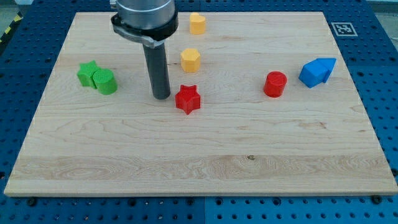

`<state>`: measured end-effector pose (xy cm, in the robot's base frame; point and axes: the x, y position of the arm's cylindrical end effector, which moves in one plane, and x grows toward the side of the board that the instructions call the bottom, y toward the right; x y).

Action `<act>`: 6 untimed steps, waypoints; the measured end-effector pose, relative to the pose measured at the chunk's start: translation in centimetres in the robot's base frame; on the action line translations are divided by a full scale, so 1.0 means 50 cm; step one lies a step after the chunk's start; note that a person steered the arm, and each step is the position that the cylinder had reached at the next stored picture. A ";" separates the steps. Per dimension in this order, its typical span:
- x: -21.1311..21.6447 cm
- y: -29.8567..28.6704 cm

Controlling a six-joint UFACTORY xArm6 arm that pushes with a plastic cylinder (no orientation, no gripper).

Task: Move the red star diagonally to the red circle

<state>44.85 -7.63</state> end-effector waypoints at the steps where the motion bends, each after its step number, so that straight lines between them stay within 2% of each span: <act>1: 0.012 0.024; 3: 0.011 0.109; 6: 0.076 0.132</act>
<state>48.64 -1.03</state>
